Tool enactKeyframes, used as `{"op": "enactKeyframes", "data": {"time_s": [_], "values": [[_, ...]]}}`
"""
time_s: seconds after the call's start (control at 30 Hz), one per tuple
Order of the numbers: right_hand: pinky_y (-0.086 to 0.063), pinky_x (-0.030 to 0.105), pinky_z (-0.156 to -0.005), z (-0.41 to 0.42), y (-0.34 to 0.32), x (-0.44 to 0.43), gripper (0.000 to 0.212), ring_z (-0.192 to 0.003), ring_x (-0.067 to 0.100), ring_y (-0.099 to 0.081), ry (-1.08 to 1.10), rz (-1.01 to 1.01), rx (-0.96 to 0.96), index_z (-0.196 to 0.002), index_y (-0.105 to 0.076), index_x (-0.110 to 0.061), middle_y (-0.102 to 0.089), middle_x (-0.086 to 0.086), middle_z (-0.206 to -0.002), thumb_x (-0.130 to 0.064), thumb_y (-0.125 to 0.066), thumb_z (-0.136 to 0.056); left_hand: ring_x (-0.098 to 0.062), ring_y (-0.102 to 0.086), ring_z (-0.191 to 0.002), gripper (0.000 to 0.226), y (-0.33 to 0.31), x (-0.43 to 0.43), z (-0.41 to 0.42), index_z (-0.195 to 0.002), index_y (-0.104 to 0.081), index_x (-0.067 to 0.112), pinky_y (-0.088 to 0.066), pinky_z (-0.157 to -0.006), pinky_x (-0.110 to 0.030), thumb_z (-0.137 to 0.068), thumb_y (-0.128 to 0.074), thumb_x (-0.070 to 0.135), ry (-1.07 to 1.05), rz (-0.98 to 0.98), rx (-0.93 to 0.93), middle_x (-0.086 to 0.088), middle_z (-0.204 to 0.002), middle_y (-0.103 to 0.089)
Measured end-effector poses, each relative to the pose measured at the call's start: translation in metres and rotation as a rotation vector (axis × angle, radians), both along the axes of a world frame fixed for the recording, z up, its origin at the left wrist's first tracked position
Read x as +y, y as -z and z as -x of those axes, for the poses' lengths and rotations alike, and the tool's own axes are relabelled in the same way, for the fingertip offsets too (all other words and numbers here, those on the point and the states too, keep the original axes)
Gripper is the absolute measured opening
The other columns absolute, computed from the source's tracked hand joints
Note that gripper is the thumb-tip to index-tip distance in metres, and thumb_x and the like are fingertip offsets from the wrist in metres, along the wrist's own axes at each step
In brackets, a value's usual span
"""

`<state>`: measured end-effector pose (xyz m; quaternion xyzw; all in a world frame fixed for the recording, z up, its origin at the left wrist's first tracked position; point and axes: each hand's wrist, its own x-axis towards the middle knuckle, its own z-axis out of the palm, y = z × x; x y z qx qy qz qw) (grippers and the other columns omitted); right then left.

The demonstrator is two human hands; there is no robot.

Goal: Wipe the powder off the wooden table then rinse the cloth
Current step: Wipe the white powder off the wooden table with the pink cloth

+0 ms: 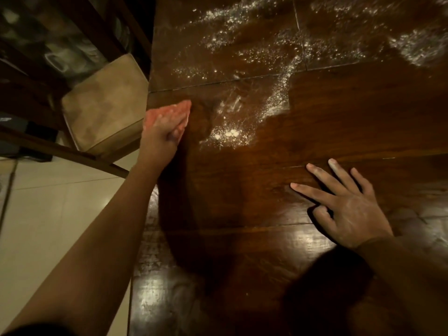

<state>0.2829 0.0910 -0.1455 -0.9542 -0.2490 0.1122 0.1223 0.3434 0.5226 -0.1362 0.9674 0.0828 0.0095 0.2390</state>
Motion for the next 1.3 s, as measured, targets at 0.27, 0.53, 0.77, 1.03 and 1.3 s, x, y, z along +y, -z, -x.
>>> {"op": "enactKeyframes", "data": {"time_s": [0.27, 0.53, 0.77, 1.03, 1.3], "values": [[-0.007, 0.055, -0.122, 0.0, 0.0, 0.0, 0.054, -0.157, 0.02, -0.005, -0.008, 0.0, -0.028, -0.146, -0.036, -0.059, -0.021, -0.013, -0.167, -0.042, -0.029, -0.095, -0.026, -0.01, -0.152, 0.047, 0.0, -0.088, -0.077, -0.15, -0.033, 0.039, 0.012, -0.118, -0.059, -0.105, -0.039, 0.028, 0.099, -0.136, 0.13, 0.002, -0.163, -0.019], [-0.006, 0.054, -0.122, 0.0, 0.001, 0.0, 0.054, -0.157, 0.021, -0.004, -0.011, -0.004, -0.029, -0.146, -0.038, -0.058, -0.02, -0.013, -0.167, -0.039, -0.028, -0.097, -0.015, -0.056, -0.121, 0.044, -0.01, -0.024, -0.058, -0.132, -0.055, 0.04, -0.047, -0.104, -0.029, -0.097, -0.059, 0.014, 0.05, 0.09, -0.024, 0.006, -0.136, -0.058], [-0.01, 0.056, -0.121, -0.001, 0.002, 0.0, 0.054, -0.157, 0.022, -0.007, -0.008, -0.008, -0.028, -0.146, -0.038, -0.058, -0.022, -0.012, -0.166, -0.04, -0.03, -0.095, -0.043, -0.005, -0.148, 0.064, -0.013, -0.121, -0.105, -0.156, -0.011, 0.039, -0.012, -0.118, -0.064, -0.102, -0.036, 0.016, -0.042, 0.027, 0.18, -0.013, -0.163, -0.012], [-0.004, 0.052, -0.123, 0.0, 0.003, -0.001, 0.053, -0.157, 0.023, -0.006, -0.022, 0.002, -0.027, -0.147, -0.034, -0.06, -0.019, -0.013, -0.167, -0.04, -0.028, -0.098, -0.02, -0.064, -0.1, 0.043, -0.017, -0.114, -0.095, -0.137, -0.053, 0.04, -0.059, -0.086, -0.037, -0.101, -0.049, 0.018, 0.177, 0.085, 0.083, -0.01, -0.137, -0.055], [-0.003, 0.051, -0.123, -0.002, 0.003, -0.002, 0.052, -0.157, 0.022, -0.005, -0.019, -0.014, -0.014, -0.146, -0.033, -0.06, -0.018, -0.015, -0.167, -0.041, -0.029, -0.098, -0.03, -0.025, -0.146, 0.048, -0.012, -0.205, -0.149, -0.149, -0.039, 0.028, -0.002, -0.12, -0.061, -0.102, -0.04, 0.016, 0.176, -0.152, 0.082, -0.004, -0.154, -0.04]]}}
